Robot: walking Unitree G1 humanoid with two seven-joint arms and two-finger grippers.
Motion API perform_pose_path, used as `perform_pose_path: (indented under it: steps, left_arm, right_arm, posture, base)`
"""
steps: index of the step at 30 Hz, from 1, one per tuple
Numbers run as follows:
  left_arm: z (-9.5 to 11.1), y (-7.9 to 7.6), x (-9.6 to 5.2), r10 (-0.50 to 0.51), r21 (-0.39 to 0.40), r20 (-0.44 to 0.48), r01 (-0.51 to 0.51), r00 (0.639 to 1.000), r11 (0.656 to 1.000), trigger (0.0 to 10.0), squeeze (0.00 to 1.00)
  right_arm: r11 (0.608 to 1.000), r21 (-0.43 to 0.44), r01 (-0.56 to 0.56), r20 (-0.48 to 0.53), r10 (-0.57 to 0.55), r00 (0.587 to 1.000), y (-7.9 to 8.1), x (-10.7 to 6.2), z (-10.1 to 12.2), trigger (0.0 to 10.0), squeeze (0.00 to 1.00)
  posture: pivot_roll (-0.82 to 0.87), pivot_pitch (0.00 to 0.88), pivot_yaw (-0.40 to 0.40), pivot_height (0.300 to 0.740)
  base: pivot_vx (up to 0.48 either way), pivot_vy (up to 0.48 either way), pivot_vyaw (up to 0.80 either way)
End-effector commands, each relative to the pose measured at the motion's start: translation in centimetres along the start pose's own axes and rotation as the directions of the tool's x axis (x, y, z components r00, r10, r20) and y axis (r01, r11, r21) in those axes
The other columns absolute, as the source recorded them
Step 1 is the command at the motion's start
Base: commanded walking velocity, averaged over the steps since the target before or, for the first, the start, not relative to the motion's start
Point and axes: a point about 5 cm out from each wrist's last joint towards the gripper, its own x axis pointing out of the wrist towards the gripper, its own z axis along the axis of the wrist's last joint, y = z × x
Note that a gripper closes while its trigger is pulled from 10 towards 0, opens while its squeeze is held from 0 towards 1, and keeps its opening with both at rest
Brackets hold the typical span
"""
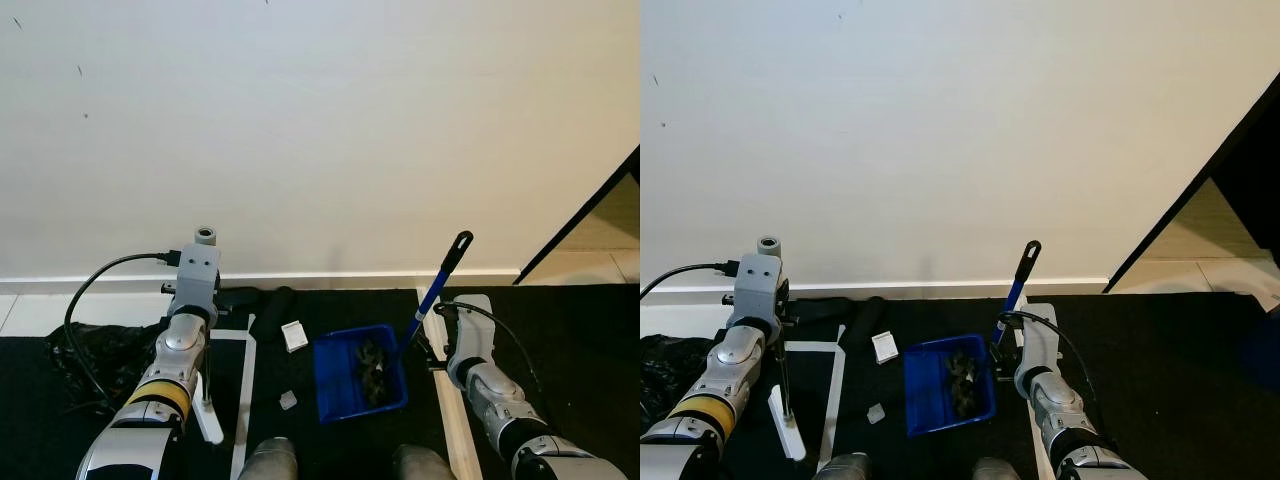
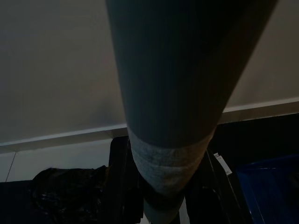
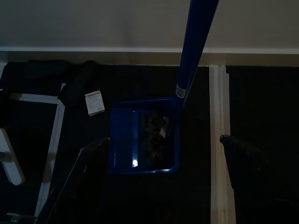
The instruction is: Sweep floor
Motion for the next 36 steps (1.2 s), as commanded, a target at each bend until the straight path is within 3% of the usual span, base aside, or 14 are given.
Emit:
perform_pose_path:
  steps: [1,13,14,15,16,17,26,30,32,33,34,36]
  left_arm:
    - [-0.1,0.2,0.0,0.002,0.029,-0.002,-0.002,1.000,1.000,10.0,0.00]
    - [-0.1,0.2,0.0,0.002,0.029,-0.002,-0.002,1.000,1.000,10.0,0.00]
    - [-0.1,0.6,0.0,0.012,0.030,-0.002,-0.012,1.000,0.999,10.0,0.00]
    - [-5.0,-0.6,-2.1,-0.044,0.047,-0.227,0.056,0.973,0.997,10.0,0.00]
    - [-8.4,-1.4,-4.1,-0.083,0.047,-0.389,0.110,0.917,0.993,10.0,0.00]
    - [-11.7,-2.3,-6.7,-0.120,0.042,-0.542,0.170,0.832,0.985,10.0,0.00]
    - [-11.8,-2.5,-6.8,-0.130,0.052,-0.548,0.188,0.826,0.981,10.0,0.00]
    - [-12.0,-2.5,-6.9,-0.132,0.095,-0.576,0.227,0.807,0.969,10.0,0.00]
    - [-12.7,-2.3,-7.5,-0.133,0.097,-0.625,0.246,0.770,0.964,10.0,0.00]
    - [-13.3,-2.4,-8.1,-0.145,0.094,-0.667,0.275,0.731,0.957,10.0,0.00]
    - [-14.5,-2.7,-9.4,-0.164,0.067,-0.741,0.316,0.651,0.946,10.0,0.00]
    - [-15.3,-2.8,-10.3,-0.175,0.040,-0.784,0.330,0.595,0.943,10.0,0.00]
  right_arm:
    - [1.000,-0.003,-0.001,-0.011,0.001,1.000,0.1,-0.1,-0.4,10.0,1.00]
    - [1.000,-0.003,-0.001,-0.011,0.001,1.000,0.1,-0.1,-0.4,10.0,1.00]
    - [1.000,0.005,0.005,-0.010,-0.005,1.000,-0.2,-0.2,-0.4,10.0,1.00]
    - [1.000,-0.018,0.013,-0.122,-0.015,0.992,0.2,-1.0,-3.3,10.0,0.00]
    - [0.999,-0.039,0.014,-0.205,-0.021,0.979,0.5,-1.7,-5.4,10.0,0.00]
    - [0.998,-0.065,0.011,-0.290,-0.029,0.957,0.8,-2.7,-7.6,10.0,0.00]
    - [0.997,-0.071,0.011,-0.298,-0.032,0.954,0.7,-2.8,-7.9,10.0,0.00]
    - [0.997,-0.078,0.013,-0.299,-0.036,0.954,0.7,-2.8,-7.9,10.0,0.00]
    - [0.997,-0.082,0.015,-0.300,-0.039,0.953,0.6,-2.8,-7.9,10.0,0.00]
    - [0.996,-0.083,0.015,-0.302,-0.039,0.953,0.6,-2.8,-7.9,10.0,0.00]
    - [0.996,-0.085,0.015,-0.304,-0.040,0.952,0.6,-2.8,-7.9,10.0,0.00]
    - [0.996,-0.085,0.015,-0.305,-0.041,0.951,0.6,-2.8,-7.9,10.0,0.00]
  posture:
    - [0.09,0.000,-0.050,0.740]
    - [0.09,0.000,-0.050,0.740]
    - [0.09,0.000,0.000,0.740]
    - [0.12,0.000,0.000,0.740]
    - [0.12,0.000,0.000,0.740]
    - [0.12,0.000,0.000,0.740]
    - [0.12,0.000,0.000,0.740]
    - [0.12,0.000,0.000,0.740]
    - [0.12,0.000,0.000,0.740]
    - [0.12,0.000,0.000,0.740]
    - [0.12,0.000,0.000,0.740]
    - [0.12,0.000,0.000,0.740]
  base:
    - [0.000,0.000,0.00]
    - [0.000,0.000,0.00]
    - [0.000,0.000,0.00]
    - [0.000,0.000,0.00]
    - [0.000,0.000,0.00]
    - [0.000,0.000,0.00]
    - [0.000,0.000,0.00]
    - [0.000,0.000,0.00]
    - [0.000,0.000,0.00]
    - [0.000,0.000,0.00]
    - [0.000,0.000,0.00]
    - [0.000,0.000,0.00]
